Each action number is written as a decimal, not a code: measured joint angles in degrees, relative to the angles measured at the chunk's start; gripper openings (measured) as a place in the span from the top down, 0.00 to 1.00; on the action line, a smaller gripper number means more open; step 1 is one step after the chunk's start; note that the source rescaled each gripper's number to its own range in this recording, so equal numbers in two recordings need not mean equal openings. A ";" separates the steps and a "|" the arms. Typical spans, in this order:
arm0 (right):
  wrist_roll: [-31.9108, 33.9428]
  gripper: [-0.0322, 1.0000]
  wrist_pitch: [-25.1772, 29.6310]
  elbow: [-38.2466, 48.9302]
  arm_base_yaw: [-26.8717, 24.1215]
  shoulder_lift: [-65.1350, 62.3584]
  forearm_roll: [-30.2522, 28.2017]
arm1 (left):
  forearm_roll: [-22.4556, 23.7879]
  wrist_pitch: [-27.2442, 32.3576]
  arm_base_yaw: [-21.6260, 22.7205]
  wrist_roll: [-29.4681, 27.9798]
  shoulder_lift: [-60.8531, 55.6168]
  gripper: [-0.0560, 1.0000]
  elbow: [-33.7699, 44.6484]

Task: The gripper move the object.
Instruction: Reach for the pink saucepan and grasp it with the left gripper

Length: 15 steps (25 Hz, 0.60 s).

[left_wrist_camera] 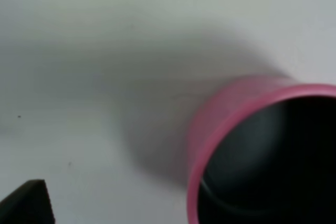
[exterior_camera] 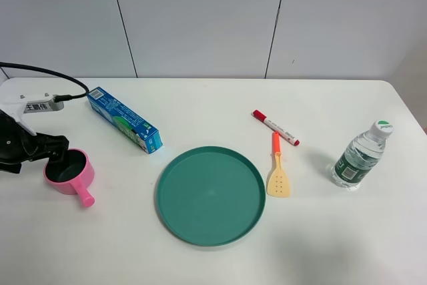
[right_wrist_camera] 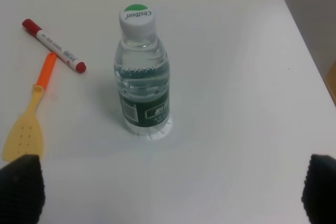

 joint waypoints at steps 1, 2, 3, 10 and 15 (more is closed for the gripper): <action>0.00 0.00 0.00 0.00 0.00 0.00 0.00 | 0.00 -0.26 0.00 0.00 0.64 0.00 0.00; 0.00 0.00 0.00 0.00 0.00 0.00 0.00 | 0.00 -0.52 0.00 0.00 1.30 0.00 -0.05; 0.00 0.00 0.00 0.00 0.00 0.00 0.00 | 0.00 -0.69 0.00 0.00 1.90 0.00 -0.05; 0.00 0.00 0.00 0.00 0.00 0.00 0.00 | 0.06 -1.37 0.00 -0.06 6.23 0.00 -0.05; 0.00 0.00 0.00 0.00 0.00 0.00 0.00 | 0.26 -2.59 0.00 -0.06 6.91 0.00 -0.05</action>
